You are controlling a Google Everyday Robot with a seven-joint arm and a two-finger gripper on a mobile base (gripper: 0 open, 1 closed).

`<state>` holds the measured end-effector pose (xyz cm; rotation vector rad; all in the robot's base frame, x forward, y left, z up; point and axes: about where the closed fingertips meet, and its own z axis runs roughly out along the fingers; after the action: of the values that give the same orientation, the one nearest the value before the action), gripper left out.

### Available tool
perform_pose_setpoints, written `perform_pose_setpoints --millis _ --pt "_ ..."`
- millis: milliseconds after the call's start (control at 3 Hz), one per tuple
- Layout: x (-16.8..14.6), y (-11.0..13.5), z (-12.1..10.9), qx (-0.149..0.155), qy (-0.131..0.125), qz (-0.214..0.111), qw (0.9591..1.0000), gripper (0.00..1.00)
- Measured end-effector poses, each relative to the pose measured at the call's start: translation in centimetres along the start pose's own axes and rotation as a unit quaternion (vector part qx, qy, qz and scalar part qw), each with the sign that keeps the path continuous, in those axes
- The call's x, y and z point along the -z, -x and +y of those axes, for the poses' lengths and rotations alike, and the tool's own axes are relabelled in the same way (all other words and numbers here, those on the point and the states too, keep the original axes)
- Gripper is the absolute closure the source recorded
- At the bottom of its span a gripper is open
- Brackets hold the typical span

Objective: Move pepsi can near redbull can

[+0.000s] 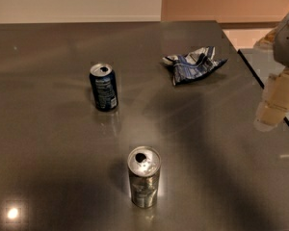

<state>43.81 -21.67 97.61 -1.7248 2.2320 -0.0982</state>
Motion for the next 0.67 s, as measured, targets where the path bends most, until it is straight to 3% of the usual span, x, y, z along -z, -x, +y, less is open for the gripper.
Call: perform_pose_setpoints --millis 333,667 --pt "0.0 0.0 0.0 0.000 0.000 0.000 1.0000 0.00" --pt "-0.4 1.1 -0.8 -0.004 0.000 -0.023 0.9997 0.00"
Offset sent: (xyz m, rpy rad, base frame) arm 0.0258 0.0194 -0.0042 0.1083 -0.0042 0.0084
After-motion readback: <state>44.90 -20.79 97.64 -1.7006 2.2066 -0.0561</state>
